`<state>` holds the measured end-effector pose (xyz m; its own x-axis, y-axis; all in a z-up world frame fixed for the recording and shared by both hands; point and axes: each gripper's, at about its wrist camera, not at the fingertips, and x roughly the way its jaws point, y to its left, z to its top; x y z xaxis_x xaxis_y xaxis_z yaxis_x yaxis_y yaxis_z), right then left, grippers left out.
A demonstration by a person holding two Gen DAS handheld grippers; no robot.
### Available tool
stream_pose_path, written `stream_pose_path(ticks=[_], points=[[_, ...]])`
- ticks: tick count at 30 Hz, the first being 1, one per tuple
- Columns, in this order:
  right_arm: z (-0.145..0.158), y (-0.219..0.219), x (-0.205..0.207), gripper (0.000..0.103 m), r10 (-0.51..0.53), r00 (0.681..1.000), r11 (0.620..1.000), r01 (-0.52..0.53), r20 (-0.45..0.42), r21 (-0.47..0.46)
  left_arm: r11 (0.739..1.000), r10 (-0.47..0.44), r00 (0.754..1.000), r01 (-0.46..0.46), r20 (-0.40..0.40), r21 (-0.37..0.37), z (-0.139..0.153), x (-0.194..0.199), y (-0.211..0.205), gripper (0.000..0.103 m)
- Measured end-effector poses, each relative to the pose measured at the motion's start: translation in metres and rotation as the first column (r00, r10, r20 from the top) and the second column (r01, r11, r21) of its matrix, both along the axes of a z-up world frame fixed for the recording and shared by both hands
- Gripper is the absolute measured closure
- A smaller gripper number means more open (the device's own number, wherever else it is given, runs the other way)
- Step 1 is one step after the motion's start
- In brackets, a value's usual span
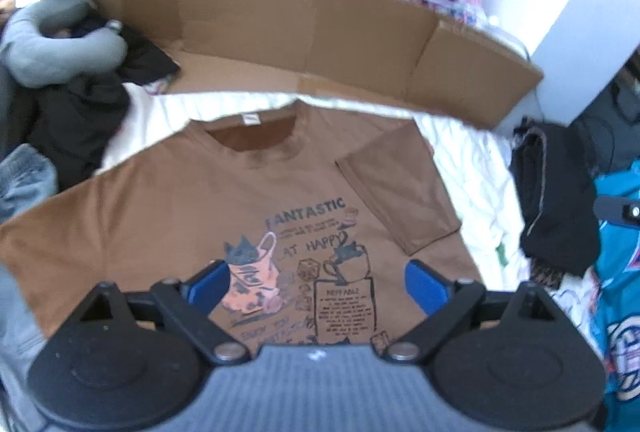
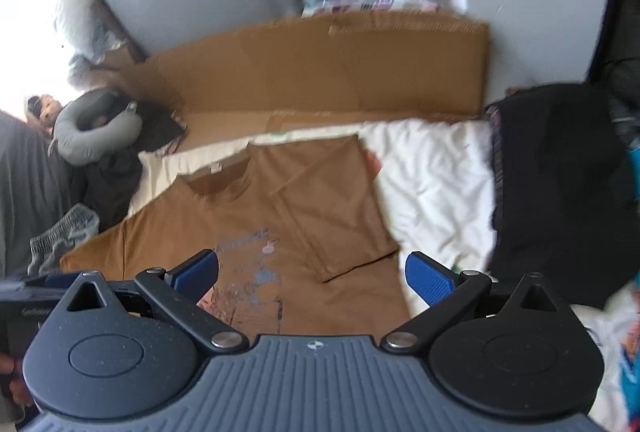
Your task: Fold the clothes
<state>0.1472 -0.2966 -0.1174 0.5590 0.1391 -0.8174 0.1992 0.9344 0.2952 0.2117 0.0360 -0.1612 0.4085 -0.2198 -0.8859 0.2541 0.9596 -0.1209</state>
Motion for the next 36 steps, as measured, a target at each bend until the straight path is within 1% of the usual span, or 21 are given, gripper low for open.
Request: stream_pose_path(ticks=[4,7,8,9,12,16,17,19,25,28,31,33,34,36], points=[[0.054,0.012,-0.008,0.000,-0.035,0.999,0.999,0.035,0.018,-0.022,1.000,-0.003,0.999,0.003,0.032,0.013,0.039,-0.019,0.016,0.005],[0.088,0.027,-0.018,0.000,-0.044,0.998,0.998,0.046,0.035,-0.051,0.999,0.029,0.998,-0.029,0.047,0.013,0.065,-0.032,0.034,0.005],[0.096,0.030,-0.024,0.000,-0.052,0.998,0.997,0.054,0.034,-0.049,0.999,0.045,0.998,-0.046,0.049,0.019,0.074,-0.036,0.040,0.005],[0.103,0.033,-0.030,0.000,-0.062,0.998,0.997,0.064,0.031,-0.042,0.997,0.073,0.996,-0.074,0.051,0.011,0.083,-0.041,0.048,0.005],[0.124,0.042,-0.049,0.000,-0.092,0.996,0.996,0.093,0.018,-0.019,0.990,0.140,0.989,-0.138,0.042,-0.035,0.110,-0.052,0.071,0.005],[0.143,0.053,-0.075,0.000,-0.104,0.995,0.994,0.104,0.007,-0.019,0.981,0.186,0.980,-0.181,0.071,-0.071,0.143,-0.068,0.096,0.005],[0.147,0.056,-0.081,0.000,-0.101,0.995,0.994,0.101,0.009,-0.029,0.977,0.200,0.977,-0.194,0.071,-0.088,0.151,-0.071,0.103,0.005],[0.155,0.062,-0.093,0.000,-0.096,0.995,0.994,0.097,0.014,-0.048,0.972,0.223,0.971,-0.215,0.085,-0.097,0.166,-0.078,0.115,0.005],[0.164,0.071,-0.117,0.000,-0.086,0.996,0.996,0.087,0.036,-0.036,0.965,0.259,0.956,-0.251,0.138,-0.072,0.201,-0.101,0.141,0.003],[0.164,0.078,-0.122,0.000,-0.074,0.996,0.997,0.075,0.043,-0.016,0.961,0.276,0.948,-0.270,0.156,-0.056,0.209,-0.112,0.149,0.003],[0.162,0.085,-0.124,0.000,-0.065,0.997,0.998,0.064,0.049,0.019,0.958,0.288,0.944,-0.282,0.160,-0.055,0.215,-0.125,0.155,0.003],[0.159,0.090,-0.125,0.000,-0.048,0.997,0.999,0.047,0.053,0.026,0.953,0.303,0.939,-0.298,0.162,-0.054,0.216,-0.133,0.159,0.003],[0.157,0.093,-0.125,0.000,-0.039,0.998,0.999,0.038,0.053,0.027,0.950,0.311,0.937,-0.307,0.160,-0.054,0.216,-0.136,0.161,0.003],[0.152,0.098,-0.124,0.000,-0.022,0.999,0.999,0.021,0.048,0.029,0.944,0.330,0.931,-0.321,0.158,-0.078,0.217,-0.141,0.165,0.003]])
